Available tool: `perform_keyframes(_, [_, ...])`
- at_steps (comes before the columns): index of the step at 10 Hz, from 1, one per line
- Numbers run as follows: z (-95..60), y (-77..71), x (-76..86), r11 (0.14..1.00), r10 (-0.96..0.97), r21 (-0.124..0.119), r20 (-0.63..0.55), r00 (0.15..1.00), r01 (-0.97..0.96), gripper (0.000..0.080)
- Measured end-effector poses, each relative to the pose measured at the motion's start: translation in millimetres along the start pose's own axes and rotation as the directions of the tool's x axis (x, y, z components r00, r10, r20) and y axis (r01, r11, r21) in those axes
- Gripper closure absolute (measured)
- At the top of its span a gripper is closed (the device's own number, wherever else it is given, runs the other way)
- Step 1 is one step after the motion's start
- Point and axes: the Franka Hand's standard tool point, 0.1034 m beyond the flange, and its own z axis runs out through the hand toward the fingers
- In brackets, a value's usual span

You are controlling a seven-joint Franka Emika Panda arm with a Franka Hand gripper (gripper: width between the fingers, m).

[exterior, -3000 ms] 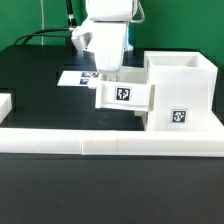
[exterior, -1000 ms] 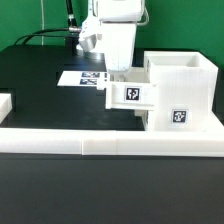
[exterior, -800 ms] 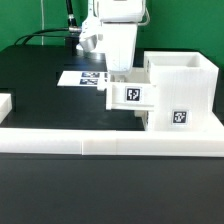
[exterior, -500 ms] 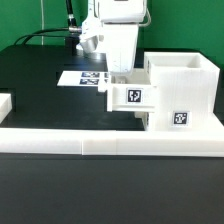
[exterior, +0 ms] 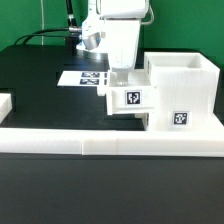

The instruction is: Assemble drawer

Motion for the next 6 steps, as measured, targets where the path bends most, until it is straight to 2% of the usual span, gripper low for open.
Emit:
perform_keyframes(1, [-6.6,2.7,0.3,1.000,0.002,0.002,0.004,1.000,-0.002,0.0273])
perform_keyframes(2, [-13.0,4.1,-1.1,1.000,0.003,0.004,0.010,1.000,-0.003,0.0174])
perform_keyframes(3, [-20.3,4.3,-6.8,1.000,-0.008,0.011,0.018,1.000,0.007,0.0174])
perform_keyframes(5, [-34.8,5.8,-31.1,0.998,-0.054,0.027,0.034,0.998,0.053,0.0154])
perform_keyframes(6, [-36.5,6.2,-41.5,0.998,-0.058,0.034,0.036,0.998,0.057,0.0151])
